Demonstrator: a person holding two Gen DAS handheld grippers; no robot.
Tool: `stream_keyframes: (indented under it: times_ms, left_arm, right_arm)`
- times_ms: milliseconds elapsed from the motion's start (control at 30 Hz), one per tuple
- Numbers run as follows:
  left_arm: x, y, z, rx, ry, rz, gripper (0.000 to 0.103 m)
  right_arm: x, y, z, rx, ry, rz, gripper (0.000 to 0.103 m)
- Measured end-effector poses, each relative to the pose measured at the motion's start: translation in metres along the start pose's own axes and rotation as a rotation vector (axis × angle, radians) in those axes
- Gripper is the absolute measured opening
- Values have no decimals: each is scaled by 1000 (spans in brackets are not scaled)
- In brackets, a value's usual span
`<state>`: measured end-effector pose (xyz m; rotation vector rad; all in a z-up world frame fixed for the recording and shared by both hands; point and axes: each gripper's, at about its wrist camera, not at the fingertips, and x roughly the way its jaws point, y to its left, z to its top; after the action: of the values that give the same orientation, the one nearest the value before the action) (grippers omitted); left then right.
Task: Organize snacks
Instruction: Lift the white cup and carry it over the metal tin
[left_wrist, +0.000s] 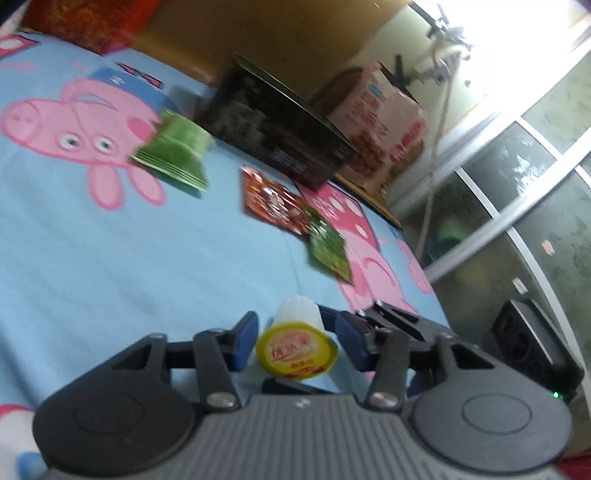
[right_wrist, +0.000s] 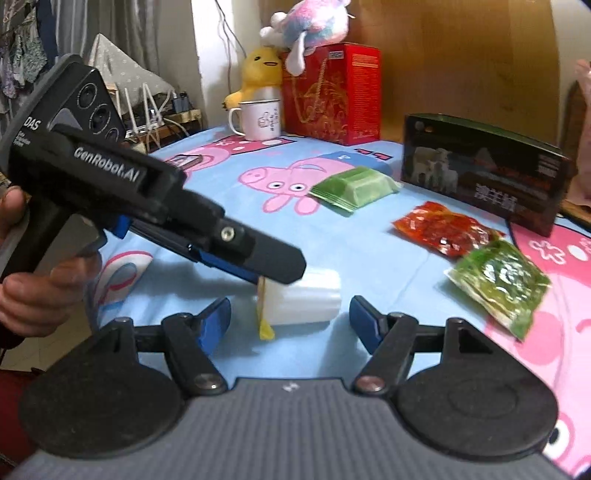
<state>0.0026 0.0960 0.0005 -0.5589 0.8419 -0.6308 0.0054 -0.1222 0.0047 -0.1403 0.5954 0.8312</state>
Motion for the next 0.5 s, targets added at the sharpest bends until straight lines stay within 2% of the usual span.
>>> stream_keyframes:
  times_ms: [233,400,467,500]
  left_arm:
    - [23,-12,-6,15,65,-50,44]
    - [42,-29,-6,60,104,-65,44]
    - [47,-34,-7,70,115,-70,44]
    - [50,-36,-7,74,119,-71,43]
  right_arm:
    - [-20,-15,-16,54,-20,-57,69]
    - [-33,-24,-25,83,-33,-91,68]
    - [-36,-25,-28,80,-34,-101,65]
    - [-38,-25,-29,79,-36,-95,59]
